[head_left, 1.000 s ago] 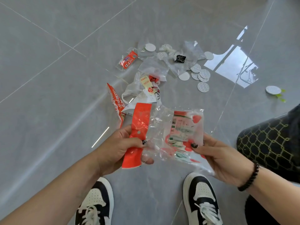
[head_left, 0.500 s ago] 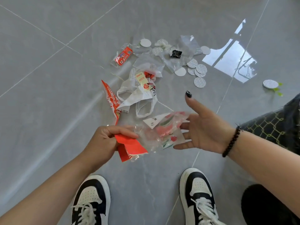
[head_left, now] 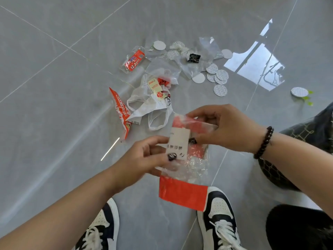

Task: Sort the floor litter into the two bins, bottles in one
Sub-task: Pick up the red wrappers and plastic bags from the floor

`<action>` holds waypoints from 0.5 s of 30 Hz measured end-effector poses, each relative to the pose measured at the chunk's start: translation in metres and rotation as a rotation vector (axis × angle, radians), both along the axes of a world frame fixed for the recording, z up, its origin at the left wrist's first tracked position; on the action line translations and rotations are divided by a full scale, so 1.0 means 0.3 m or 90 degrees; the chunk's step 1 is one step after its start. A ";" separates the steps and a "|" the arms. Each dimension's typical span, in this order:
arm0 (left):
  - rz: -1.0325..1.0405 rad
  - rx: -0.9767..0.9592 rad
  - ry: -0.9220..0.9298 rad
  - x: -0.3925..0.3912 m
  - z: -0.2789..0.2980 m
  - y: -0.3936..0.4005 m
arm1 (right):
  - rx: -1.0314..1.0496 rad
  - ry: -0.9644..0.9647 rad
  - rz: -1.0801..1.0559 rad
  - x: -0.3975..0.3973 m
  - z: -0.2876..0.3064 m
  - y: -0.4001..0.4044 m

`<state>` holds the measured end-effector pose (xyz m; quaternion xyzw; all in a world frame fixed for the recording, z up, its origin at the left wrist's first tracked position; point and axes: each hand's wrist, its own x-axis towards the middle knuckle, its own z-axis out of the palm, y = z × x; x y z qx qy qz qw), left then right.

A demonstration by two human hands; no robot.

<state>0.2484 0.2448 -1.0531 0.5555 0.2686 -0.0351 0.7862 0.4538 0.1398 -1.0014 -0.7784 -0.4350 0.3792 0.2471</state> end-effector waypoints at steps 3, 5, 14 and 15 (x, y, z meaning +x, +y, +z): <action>0.069 0.034 0.019 0.030 0.010 -0.039 | 0.085 0.073 -0.097 -0.055 -0.017 0.008; 0.151 -0.031 0.018 0.031 0.011 -0.043 | 0.057 0.200 -0.201 -0.073 -0.039 -0.002; 0.242 -0.151 0.025 0.032 0.001 -0.052 | -0.048 0.589 -0.230 -0.081 -0.071 -0.070; 0.253 -0.190 0.007 0.034 0.006 -0.052 | -0.040 0.622 -0.237 -0.073 -0.076 -0.073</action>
